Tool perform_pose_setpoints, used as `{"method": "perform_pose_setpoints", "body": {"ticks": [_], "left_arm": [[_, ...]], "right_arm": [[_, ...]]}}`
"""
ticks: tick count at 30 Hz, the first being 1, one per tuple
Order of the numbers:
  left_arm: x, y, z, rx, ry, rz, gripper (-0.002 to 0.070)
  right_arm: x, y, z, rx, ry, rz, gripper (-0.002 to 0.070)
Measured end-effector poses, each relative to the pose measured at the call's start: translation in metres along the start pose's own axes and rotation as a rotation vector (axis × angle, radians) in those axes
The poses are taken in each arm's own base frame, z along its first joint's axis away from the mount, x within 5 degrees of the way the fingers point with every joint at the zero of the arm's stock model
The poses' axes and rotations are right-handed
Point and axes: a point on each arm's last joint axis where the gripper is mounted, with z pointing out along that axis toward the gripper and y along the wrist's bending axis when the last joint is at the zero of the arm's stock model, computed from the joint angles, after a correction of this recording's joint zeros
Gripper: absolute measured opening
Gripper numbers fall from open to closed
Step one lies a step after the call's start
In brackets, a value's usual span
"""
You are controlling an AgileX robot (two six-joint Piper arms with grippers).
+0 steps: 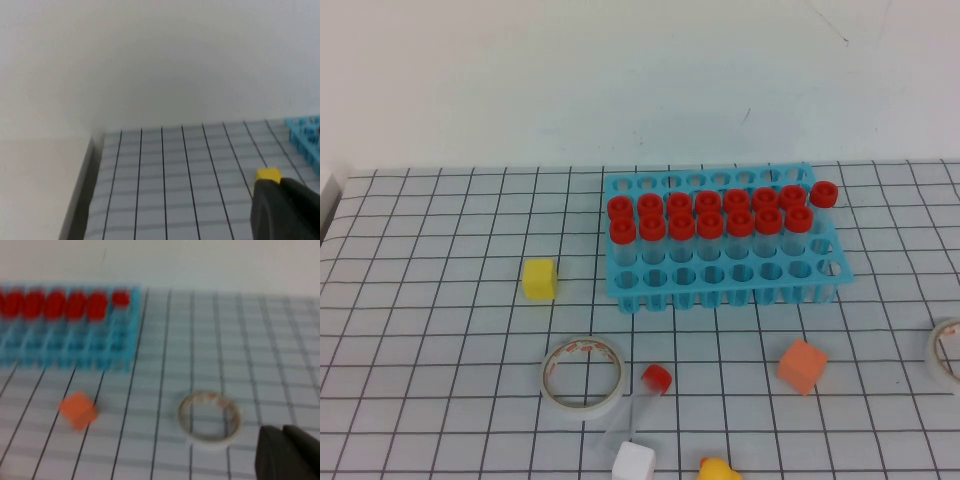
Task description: Place the test tubes
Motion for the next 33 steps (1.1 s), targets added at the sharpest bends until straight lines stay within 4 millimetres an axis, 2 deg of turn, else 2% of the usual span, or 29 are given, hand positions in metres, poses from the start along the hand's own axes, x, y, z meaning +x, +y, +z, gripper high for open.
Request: {"method": "perform_pose_setpoints", "body": {"ticks": [1, 4, 9, 12, 15, 18, 23, 24, 28, 31, 33], "left_arm": [[0.004, 0.000, 0.008, 0.000, 0.111, 0.007, -0.0001], [0.016, -0.001, 0.019, 0.002, 0.285, 0.002, -0.0001], [0.037, -0.002, 0.025, 0.011, 0.472, -0.016, -0.0001], [0.050, -0.003, 0.027, 0.017, 0.527, -0.028, -0.0001], [0.063, -0.003, 0.028, 0.020, 0.568, -0.036, -0.0001], [0.071, -0.003, 0.029, 0.020, 0.589, -0.038, -0.0001], [0.069, -0.004, 0.031, 0.025, 0.547, -0.052, -0.0001], [0.069, -0.004, 0.031, 0.027, 0.544, -0.056, -0.0001], [0.068, -0.004, 0.032, 0.028, 0.542, -0.058, -0.0001], [0.068, -0.004, 0.032, 0.028, 0.541, -0.058, -0.0001], [0.068, -0.004, 0.032, 0.029, 0.541, -0.060, -0.0001]], "right_arm": [[-0.009, 0.004, 0.013, -0.064, 0.119, -0.067, -0.0001], [-0.018, 0.014, 0.036, -0.202, 0.254, -0.128, -0.0001], [-0.019, 0.029, 0.082, -0.430, 0.385, -0.137, -0.0001], [-0.014, 0.036, 0.113, -0.537, 0.462, -0.106, -0.0001], [0.001, 0.043, 0.149, -0.612, 0.578, -0.111, -0.0001], [0.014, 0.058, 0.174, -0.667, 0.666, -0.134, -0.0001], [0.014, 0.109, 0.202, -0.716, 0.672, -0.202, -0.0001], [0.012, 0.136, 0.210, -0.733, 0.658, -0.218, -0.0001], [0.013, 0.186, 0.221, -0.773, 0.658, -0.233, -0.0001], [0.018, 0.215, 0.228, -0.799, 0.690, -0.238, -0.0001], [0.021, 0.228, 0.235, -0.799, 0.711, -0.244, 0.0000]]}}
